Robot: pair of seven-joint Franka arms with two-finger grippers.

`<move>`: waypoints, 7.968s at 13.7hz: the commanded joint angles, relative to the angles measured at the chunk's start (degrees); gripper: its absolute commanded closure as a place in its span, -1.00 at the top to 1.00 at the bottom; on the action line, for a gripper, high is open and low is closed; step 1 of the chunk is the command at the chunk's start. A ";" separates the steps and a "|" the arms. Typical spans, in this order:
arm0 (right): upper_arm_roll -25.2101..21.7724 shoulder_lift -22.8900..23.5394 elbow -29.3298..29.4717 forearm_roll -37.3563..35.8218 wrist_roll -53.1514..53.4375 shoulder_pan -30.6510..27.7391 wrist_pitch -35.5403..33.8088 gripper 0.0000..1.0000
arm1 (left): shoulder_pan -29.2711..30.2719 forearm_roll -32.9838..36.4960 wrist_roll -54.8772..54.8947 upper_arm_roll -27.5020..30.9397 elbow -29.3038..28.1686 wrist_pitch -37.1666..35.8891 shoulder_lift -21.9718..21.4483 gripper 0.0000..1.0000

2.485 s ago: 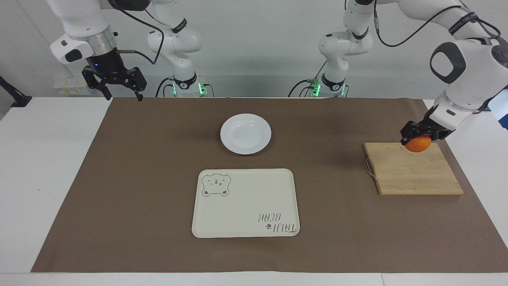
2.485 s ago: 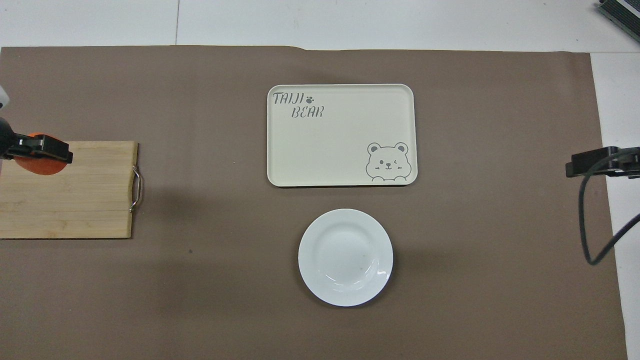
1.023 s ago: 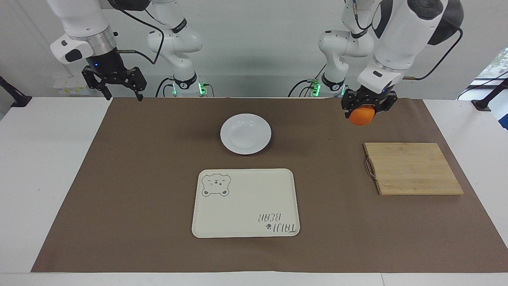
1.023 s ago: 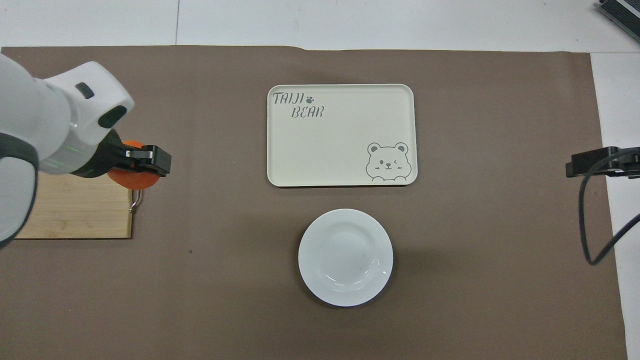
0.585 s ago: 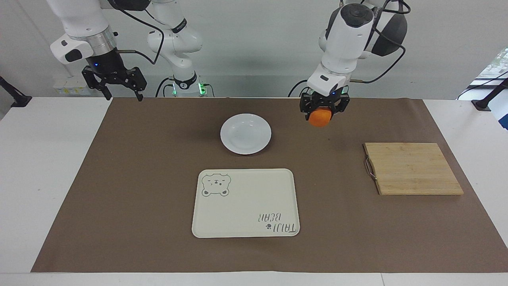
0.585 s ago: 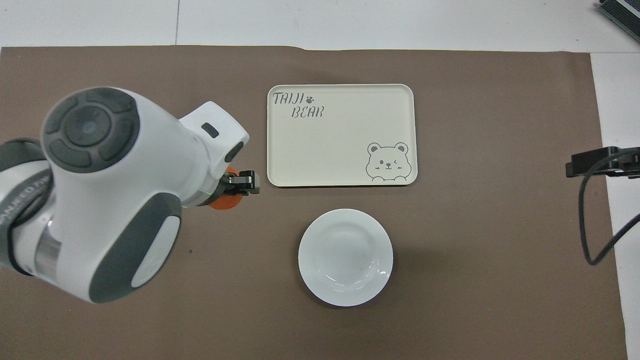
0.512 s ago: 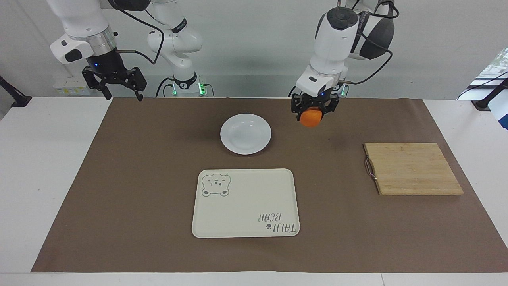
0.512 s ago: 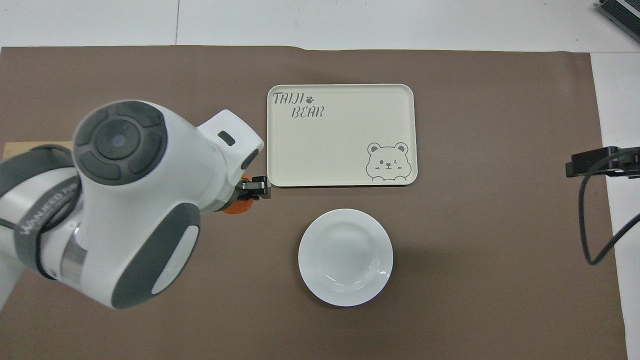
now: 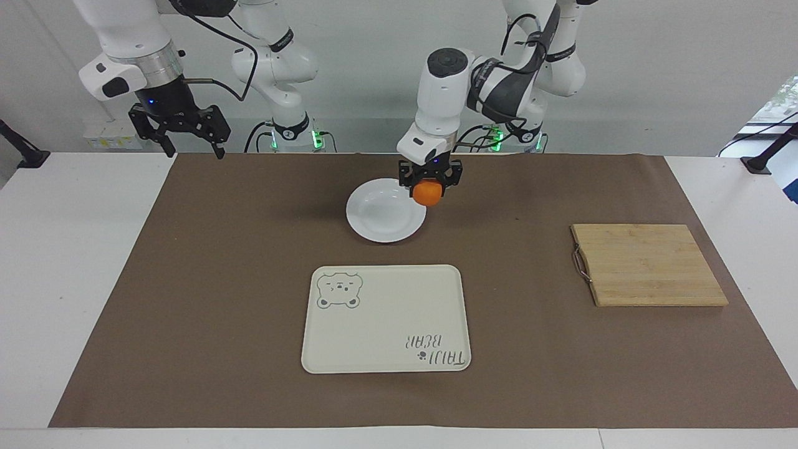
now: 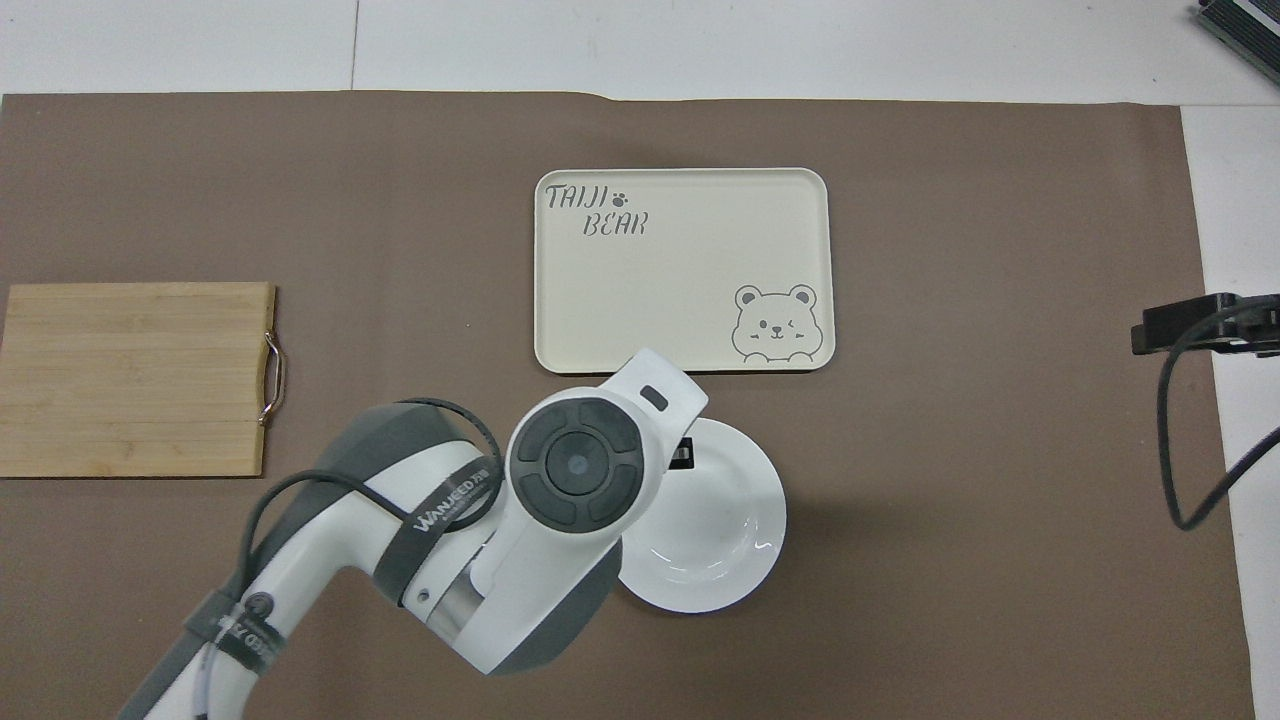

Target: Place orange and plate with both arms

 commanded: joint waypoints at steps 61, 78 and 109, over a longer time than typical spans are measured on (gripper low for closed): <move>0.60 1.23 -21.53 39.25 -15.99 0.44 16.67 1.00 | 42.29 0.15 52.00 2.78 21.86 -32.85 -6.66 1.00; 0.69 7.92 -48.35 73.65 -53.64 4.64 27.57 1.00 | 42.29 0.15 52.00 2.78 21.86 -32.85 -6.66 1.00; 0.69 6.77 -54.34 78.66 -51.26 10.54 31.10 -1.00 | 42.29 0.15 52.00 2.78 21.86 -32.85 -6.66 1.00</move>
